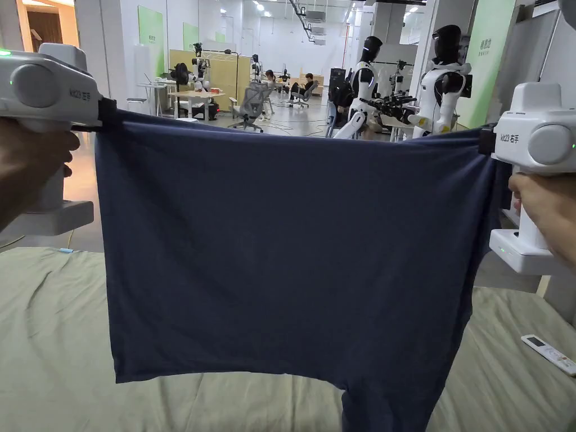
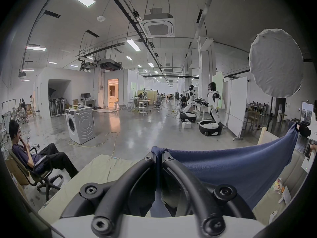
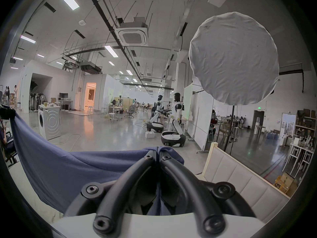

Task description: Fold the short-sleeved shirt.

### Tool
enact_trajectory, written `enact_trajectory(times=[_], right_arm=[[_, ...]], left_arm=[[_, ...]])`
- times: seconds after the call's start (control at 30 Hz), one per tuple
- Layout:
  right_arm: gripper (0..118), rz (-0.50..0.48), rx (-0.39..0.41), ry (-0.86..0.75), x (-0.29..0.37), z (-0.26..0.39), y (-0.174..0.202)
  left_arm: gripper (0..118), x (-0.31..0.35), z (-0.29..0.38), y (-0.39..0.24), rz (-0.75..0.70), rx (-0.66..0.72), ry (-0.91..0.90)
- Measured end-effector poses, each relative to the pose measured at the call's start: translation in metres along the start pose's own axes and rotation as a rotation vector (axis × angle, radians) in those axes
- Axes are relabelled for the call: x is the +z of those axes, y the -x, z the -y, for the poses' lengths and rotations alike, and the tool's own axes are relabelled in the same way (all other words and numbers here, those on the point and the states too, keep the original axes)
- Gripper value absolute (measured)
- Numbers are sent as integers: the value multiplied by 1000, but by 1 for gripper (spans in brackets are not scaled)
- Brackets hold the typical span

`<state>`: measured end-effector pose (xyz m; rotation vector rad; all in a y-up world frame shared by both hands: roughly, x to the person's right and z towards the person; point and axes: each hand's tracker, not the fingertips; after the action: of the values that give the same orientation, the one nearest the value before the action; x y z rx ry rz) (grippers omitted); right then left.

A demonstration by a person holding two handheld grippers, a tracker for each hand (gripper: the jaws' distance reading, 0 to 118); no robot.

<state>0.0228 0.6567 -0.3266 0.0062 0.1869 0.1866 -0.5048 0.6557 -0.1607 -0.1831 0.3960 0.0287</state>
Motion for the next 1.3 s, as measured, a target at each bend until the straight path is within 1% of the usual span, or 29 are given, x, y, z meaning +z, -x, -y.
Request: enact_trajectory(times=[0.17,0.33,0.4,0.5,0.6,0.7,0.73,0.77,0.83,0.87,0.93,0.97,1.03,1.1,1.13,1.17,1.2,1.23,1.27,1.3], right_arm=[[3,2,16,-29,14,-4,0],[3,-6,5,-40,28,-4,-3],[3,-11,16,-42,46,1,2],[3,-31,10,-21,69,21,3],[3,-39,-6,11,99,51,7],[3,-48,1,51,131,89,11],[3,-52,15,69,142,100,12],[3,-50,10,67,155,112,11],[3,-50,-4,125,177,134,13],[3,-45,27,95,190,140,14],[3,-53,7,132,213,156,15],[3,-50,35,117,227,161,16],[3,-60,17,146,253,175,15],[3,-65,37,142,273,189,11],[3,-75,28,181,284,197,11],[3,-75,37,166,298,203,11],[3,-85,27,195,309,211,11],[3,-93,-4,249,321,221,11],[3,-96,30,228,334,228,13],[3,-101,32,270,344,237,14]], left_arm=[[5,7,5,0,1,-14,-9],[5,13,5,12,11,4,-20],[5,19,11,13,19,-16,-18],[5,34,30,19,36,-21,-6],[5,49,62,27,48,-16,22],[5,66,103,34,56,-8,49],[5,80,116,33,68,-5,58],[5,90,130,34,71,-4,67],[5,106,155,35,88,-4,87],[5,121,168,34,88,2,80],[5,142,188,36,96,-4,84],[5,154,198,37,99,2,82],[5,178,217,39,101,8,82],[5,200,235,42,107,6,89],[5,206,244,48,104,14,92],[5,216,253,50,110,17,100],[5,227,262,51,114,13,105],[5,237,272,51,110,13,111],[5,248,284,52,106,15,122],[5,257,294,54,104,30,136]])
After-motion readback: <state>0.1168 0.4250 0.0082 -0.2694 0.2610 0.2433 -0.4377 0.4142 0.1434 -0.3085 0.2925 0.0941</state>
